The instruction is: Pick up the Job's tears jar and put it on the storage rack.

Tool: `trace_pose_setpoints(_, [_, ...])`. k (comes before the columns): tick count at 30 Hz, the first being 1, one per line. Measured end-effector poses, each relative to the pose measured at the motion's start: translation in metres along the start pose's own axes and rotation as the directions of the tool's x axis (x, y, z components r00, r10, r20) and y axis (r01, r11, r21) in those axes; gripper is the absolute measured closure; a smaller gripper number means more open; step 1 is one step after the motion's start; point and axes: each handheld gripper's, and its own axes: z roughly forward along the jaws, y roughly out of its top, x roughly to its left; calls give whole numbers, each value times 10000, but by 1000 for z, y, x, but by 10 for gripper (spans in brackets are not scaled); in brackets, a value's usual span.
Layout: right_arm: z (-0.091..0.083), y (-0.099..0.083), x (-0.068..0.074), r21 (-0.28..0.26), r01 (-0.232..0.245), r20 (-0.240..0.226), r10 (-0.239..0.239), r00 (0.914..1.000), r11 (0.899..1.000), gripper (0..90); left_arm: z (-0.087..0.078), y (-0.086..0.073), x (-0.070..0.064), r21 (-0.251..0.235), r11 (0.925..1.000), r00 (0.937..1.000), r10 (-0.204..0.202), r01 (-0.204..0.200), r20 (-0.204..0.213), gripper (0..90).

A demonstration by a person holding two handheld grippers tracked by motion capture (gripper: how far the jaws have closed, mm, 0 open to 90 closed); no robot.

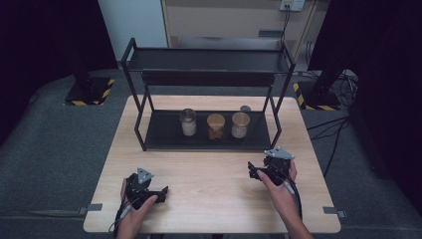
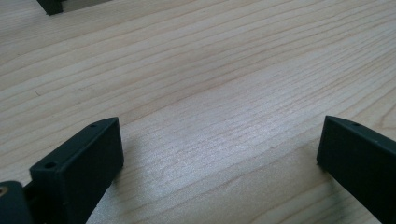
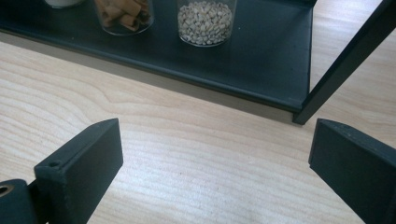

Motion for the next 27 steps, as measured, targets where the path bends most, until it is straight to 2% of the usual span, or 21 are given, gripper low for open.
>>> trace_pose_setpoints(27, [-10,-26,-9,173,-186,132,184,9997,9997,29,0,0,0,1,10000,10000,3,-3,-1,0])
